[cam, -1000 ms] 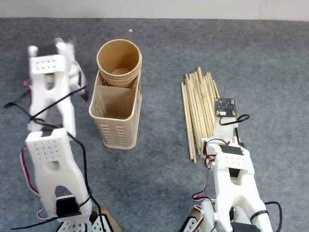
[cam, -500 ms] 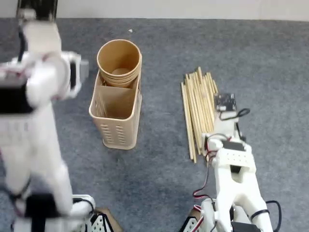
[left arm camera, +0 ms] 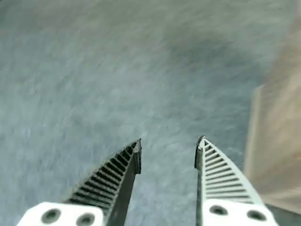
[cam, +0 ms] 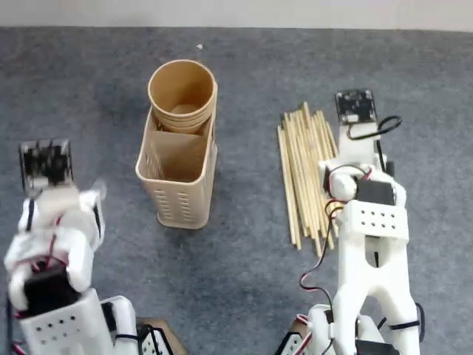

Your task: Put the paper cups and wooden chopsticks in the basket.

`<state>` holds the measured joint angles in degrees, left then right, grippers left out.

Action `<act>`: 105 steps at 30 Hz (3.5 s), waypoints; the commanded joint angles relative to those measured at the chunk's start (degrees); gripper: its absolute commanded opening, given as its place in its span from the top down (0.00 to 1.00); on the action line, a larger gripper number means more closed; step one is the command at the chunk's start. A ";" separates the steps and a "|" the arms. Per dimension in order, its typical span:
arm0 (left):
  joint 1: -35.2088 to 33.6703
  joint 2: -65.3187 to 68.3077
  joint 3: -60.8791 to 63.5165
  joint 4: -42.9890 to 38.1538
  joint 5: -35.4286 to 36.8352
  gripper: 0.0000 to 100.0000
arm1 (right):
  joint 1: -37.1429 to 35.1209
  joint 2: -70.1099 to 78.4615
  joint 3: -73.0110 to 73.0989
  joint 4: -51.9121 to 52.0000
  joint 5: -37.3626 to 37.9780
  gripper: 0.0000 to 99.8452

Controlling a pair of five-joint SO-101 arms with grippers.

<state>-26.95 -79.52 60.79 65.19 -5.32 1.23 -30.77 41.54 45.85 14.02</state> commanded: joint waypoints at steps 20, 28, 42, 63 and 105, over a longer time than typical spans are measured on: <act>-5.14 -24.84 28.35 -3.08 -3.96 0.79 | -4.44 31.52 -6.55 -17.71 3.43 0.75; -2.59 -24.66 28.97 -3.08 -3.96 0.79 | -4.18 31.16 -6.99 -17.45 3.43 0.75; -2.07 -24.66 29.05 -3.08 -3.96 0.79 | -4.09 33.10 -7.69 -19.30 3.60 0.82; -2.07 -24.57 29.05 -2.99 -3.96 0.79 | -4.09 32.84 -8.04 -19.12 -0.79 0.99; 0.13 -24.57 29.93 -3.16 -4.04 0.79 | -39.78 -4.18 -22.02 -33.71 -19.69 1.00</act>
<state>-27.65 -103.78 91.12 62.99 -8.57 -37.27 -35.08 17.10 16.22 -4.70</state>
